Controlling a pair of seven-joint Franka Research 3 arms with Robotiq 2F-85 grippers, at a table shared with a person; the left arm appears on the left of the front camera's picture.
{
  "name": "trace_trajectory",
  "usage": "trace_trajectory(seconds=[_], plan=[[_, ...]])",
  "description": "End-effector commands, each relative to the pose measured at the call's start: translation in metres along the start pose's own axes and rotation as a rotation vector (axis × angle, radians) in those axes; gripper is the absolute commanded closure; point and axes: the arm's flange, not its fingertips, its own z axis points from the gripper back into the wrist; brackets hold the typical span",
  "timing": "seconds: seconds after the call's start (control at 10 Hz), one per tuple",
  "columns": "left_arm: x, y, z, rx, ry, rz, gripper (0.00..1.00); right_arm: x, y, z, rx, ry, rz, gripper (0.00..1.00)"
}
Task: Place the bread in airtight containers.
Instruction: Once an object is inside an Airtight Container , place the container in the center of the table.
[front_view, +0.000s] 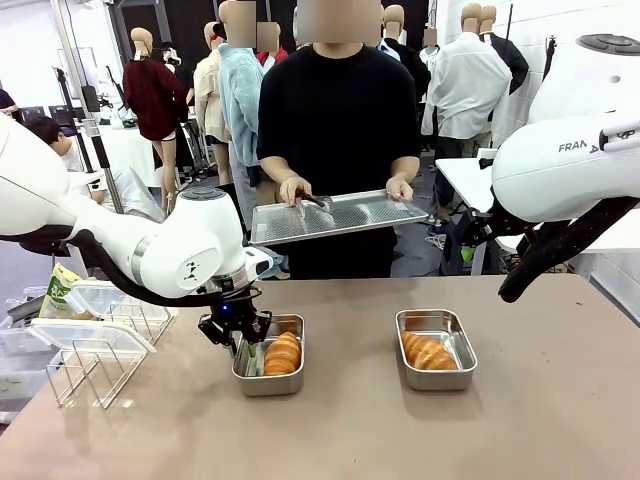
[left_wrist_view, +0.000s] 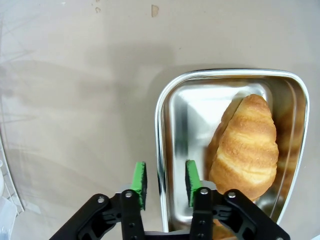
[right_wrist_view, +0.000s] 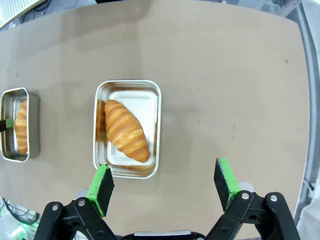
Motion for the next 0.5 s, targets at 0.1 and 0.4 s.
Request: trace_trajectory(seconds=[0.1, 0.4], plan=[[0.0035, -0.0034, 0.002, 0.039, -0.01, 0.019, 0.0, -0.0002, -0.0007, -0.0006, 0.007, 0.004, -0.003, 0.0], [0.0032, -0.0033, 0.0018, 0.044, -0.006, 0.018, 0.0, -0.0002, -0.0007, -0.0006, 0.007, 0.004, -0.003, 0.0]])
